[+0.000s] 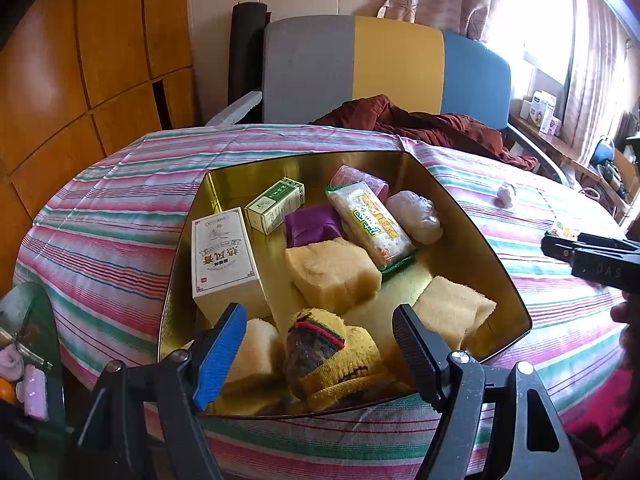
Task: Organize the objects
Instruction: 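Move both tools away from the tray toward the remaining items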
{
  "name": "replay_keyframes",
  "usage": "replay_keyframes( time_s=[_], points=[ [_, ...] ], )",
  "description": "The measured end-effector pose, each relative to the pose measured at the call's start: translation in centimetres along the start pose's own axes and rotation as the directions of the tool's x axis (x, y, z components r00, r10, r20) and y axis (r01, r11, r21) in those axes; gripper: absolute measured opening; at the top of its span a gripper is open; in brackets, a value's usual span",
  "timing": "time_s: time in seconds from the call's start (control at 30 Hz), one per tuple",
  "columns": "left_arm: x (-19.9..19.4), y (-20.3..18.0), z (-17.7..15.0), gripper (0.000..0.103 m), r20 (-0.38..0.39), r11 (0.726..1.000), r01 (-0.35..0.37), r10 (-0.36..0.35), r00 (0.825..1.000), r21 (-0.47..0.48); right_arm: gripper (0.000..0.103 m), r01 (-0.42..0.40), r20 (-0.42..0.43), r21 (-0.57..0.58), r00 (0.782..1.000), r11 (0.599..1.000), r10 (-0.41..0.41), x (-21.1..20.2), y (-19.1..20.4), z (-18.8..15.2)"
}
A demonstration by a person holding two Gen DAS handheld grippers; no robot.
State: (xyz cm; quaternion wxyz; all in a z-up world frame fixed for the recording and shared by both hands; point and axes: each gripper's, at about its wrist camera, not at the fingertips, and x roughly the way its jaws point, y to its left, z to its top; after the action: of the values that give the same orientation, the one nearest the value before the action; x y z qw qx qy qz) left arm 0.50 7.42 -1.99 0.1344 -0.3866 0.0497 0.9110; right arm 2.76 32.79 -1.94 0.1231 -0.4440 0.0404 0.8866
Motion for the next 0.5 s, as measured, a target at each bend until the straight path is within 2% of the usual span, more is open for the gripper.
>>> replay_keyframes(
  time_s=[0.23,0.5],
  points=[
    [0.0,-0.1,0.0,0.085,0.004,1.000,-0.002,0.002,1.000,-0.001,0.079,0.032,-0.028,0.065,0.999,0.997,-0.031,0.2,-4.4,0.7],
    [0.0,-0.4,0.3,0.086,0.002,1.000,-0.002,0.002,1.000,0.006,0.080,0.089,-0.036,0.165,0.996,0.982,-0.084,0.0,-10.6,2.1]
  ],
)
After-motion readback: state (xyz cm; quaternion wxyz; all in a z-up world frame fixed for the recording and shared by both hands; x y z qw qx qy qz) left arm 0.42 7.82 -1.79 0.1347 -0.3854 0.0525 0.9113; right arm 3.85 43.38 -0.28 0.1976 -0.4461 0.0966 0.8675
